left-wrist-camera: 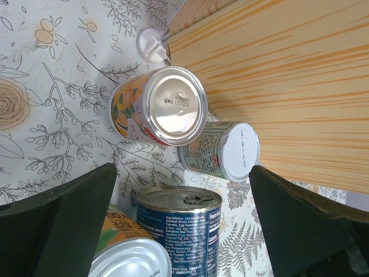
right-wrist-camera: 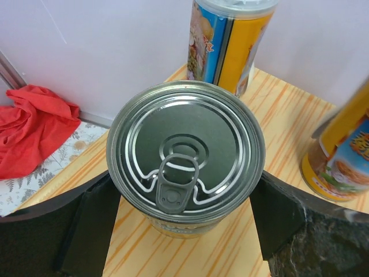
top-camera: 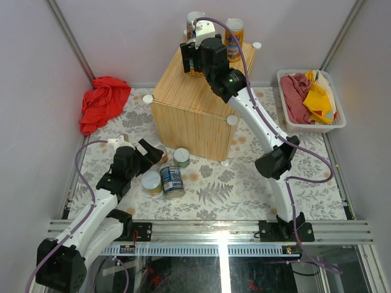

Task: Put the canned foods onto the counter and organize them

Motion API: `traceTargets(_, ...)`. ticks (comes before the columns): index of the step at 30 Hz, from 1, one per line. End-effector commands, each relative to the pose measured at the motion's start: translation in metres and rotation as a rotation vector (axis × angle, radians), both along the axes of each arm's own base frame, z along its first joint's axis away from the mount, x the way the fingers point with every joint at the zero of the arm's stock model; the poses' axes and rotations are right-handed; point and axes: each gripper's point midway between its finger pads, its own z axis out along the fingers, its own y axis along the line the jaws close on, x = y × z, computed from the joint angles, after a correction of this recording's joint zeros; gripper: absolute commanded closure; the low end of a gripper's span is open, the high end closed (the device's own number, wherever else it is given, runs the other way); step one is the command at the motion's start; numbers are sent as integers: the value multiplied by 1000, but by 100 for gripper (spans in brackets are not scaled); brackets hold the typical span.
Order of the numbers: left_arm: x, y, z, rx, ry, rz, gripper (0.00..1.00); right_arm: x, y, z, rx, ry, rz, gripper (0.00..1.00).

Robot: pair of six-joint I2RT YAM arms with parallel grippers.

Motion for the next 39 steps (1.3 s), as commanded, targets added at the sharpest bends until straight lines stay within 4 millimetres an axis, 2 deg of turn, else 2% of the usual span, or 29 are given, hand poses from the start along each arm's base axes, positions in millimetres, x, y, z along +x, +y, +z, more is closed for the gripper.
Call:
traceTargets(1,12,2,14,7,-73,3,0,-15,-5,129,276,-313,52,100)
traceTargets(14,17,5,4,10,-60,12,0,5,10,114,290,-341,72,100)
traceTargets(28,21,8,-3,-6,-50,23,0,26,3,101,255,-364,44,99)
traceTargets(30,21,8,-4,-14,-48,24,0,26,3,99,251,-358,43,90)
traceTargets(34,20,6,-2,-31,-51,24,0,22,2,99,247,-342,52,44)
traceTargets(37,18,6,1,-46,-60,32,0,15,0,105,256,-339,61,27)
traceTargets(39,16,6,2,-56,-63,35,0,10,-2,110,265,-338,69,21)
